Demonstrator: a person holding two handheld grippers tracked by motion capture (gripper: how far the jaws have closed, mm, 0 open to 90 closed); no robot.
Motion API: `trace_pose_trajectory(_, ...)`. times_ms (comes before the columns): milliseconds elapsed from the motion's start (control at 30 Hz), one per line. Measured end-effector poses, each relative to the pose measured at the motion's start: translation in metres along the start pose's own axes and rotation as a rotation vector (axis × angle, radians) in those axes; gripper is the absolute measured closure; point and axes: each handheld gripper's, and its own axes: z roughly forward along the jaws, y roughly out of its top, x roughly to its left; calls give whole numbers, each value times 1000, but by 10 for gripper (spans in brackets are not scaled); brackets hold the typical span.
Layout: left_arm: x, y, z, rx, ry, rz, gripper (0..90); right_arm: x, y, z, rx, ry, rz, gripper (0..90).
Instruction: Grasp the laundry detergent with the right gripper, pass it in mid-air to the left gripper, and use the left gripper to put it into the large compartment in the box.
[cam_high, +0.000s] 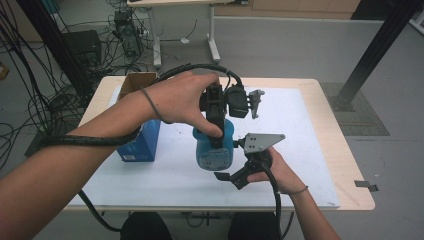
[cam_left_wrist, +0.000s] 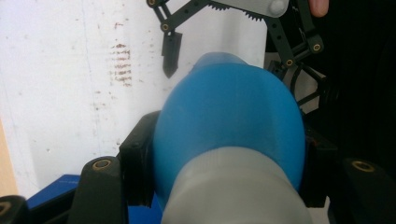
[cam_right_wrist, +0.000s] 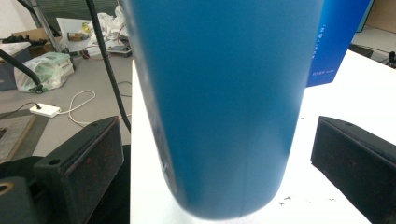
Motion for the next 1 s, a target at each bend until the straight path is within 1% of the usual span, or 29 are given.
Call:
trace_pose_trajectory(33,1,-1,-2,0,1,-12,378,0,0,0,1,-3,0,23)
trace_pose_trajectory(67,1,-1,-2,0,1,-12,378,0,0,0,1,-3,0,23)
trace_pose_trajectory(167,6,-8,-8,-9,-1,-37,378,1,-3,-2,7,-16,9,24)
trace_pose_trajectory(200,6,-8,-8,-9,-1,-37,378,1,-3,-2,7,-16,9,24)
trace_pose_trajectory(233,8,-12,-11,-16,-3,-45,378,1,-5,-4,6,-25,12,24)
trace_pose_trajectory(433,12,-18,-20,-29,-4,-71,378,2,-8,-5,11,-40,21,25)
trace_pose_trajectory(567,17,-25,-25,-37,-5,-110,378,3,-10,-7,16,-60,25,25)
trace_pose_trajectory(600,17,-25,-25,-37,-5,-110,378,3,-10,-7,16,-60,25,25)
trace_pose_trajectory(633,18,-26,-25,-35,-7,-121,378,4,-11,-9,18,-73,25,26)
trace_pose_trajectory(667,19,-27,-26,-35,-6,-127,378,4,-11,-9,18,-73,25,26)
trace_pose_trajectory(700,22,-30,-27,-34,-3,-143,379,5,-12,-11,17,-83,29,25)
trace_pose_trajectory(733,22,-30,-27,-34,-3,-143,379,5,-12,-11,17,-83,29,25)
trace_pose_trajectory(767,25,-33,-29,-36,4,-170,378,5,-13,-12,16,-95,34,25)
trace_pose_trajectory(800,25,-33,-29,-36,4,-170,378,5,-13,-12,16,-95,34,25)
trace_pose_trajectory(867,27,-37,-31,-38,10,-189,378,5,-15,-15,16,-107,39,24)
trace_pose_trajectory(900,29,-39,-33,-42,14,-213,378,5,-15,-16,15,-111,42,24)
trace_pose_trajectory(967,31,-43,-35,-49,19,-224,378,5,-16,-18,17,-116,46,24)
trace_pose_trajectory(1000,33,-46,-36,-51,16,-241,378,5,-16,-18,18,-119,45,24)
